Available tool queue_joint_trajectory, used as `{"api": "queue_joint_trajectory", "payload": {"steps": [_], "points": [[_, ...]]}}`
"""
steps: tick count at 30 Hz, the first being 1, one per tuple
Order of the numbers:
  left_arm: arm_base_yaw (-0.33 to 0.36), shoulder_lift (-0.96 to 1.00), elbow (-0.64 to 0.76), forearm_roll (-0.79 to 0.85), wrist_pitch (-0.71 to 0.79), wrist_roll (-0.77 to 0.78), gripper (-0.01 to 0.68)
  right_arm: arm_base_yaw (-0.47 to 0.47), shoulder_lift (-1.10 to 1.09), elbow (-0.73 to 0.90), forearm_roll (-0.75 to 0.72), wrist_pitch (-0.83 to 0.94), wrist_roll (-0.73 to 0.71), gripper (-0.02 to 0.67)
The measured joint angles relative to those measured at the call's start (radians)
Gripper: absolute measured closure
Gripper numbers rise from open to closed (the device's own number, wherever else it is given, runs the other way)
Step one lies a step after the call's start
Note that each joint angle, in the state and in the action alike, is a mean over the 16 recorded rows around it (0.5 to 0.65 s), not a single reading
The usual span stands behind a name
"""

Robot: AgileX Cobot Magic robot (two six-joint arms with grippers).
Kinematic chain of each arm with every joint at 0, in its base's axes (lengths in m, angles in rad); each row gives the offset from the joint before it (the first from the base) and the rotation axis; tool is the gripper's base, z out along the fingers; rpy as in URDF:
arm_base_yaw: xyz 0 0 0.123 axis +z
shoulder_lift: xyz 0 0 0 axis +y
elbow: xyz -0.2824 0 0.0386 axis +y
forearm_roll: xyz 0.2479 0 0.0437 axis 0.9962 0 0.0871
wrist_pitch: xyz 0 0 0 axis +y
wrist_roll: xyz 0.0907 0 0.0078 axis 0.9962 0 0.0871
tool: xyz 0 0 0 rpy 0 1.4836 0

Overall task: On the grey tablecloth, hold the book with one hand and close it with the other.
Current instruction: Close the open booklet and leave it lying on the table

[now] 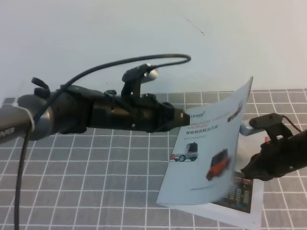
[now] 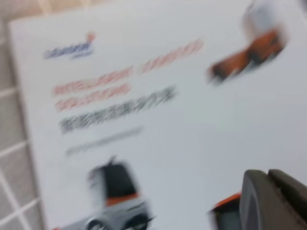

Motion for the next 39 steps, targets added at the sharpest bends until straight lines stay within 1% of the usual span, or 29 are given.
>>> {"api": "queue_joint_trajectory", "payload": {"steps": [3, 6, 9, 12, 16, 20, 28, 33, 39], "points": [[-0.005, -0.045, 0.000, -0.042, 0.022, 0.032, 0.676, -0.007, -0.031, 0.000, -0.003, 0.003, -0.001, 0.651], [-0.006, -0.094, 0.001, -0.045, 0.035, 0.051, 0.676, -0.014, -0.076, 0.000, -0.011, 0.009, -0.002, 0.651], [-0.006, -0.150, 0.001, -0.005, 0.040, 0.054, 0.676, -0.023, -0.135, 0.001, -0.023, 0.021, -0.003, 0.651], [-0.006, -0.218, 0.002, 0.073, 0.039, 0.039, 0.676, -0.033, -0.205, 0.002, -0.043, 0.038, -0.004, 0.651], [-0.002, -0.326, 0.002, 0.225, 0.035, -0.014, 0.676, -0.047, -0.311, 0.003, -0.083, 0.068, -0.004, 0.651], [0.017, -0.452, 0.002, 0.415, 0.037, -0.102, 0.676, -0.069, -0.431, 0.005, -0.136, 0.106, -0.001, 0.651], [0.096, -0.744, 0.036, 0.801, 0.051, -0.340, 0.676, -0.122, -0.671, 0.008, -0.287, 0.237, 0.067, 0.651], [0.146, -0.943, 0.120, 1.006, 0.033, -0.482, 0.676, -0.147, -0.805, 0.023, -0.428, 0.324, 0.170, 0.651], [0.176, -1.178, 0.297, 1.240, -0.021, -0.637, 0.676, -0.157, -0.957, 0.086, -0.637, 0.377, 0.348, 0.651]]}}
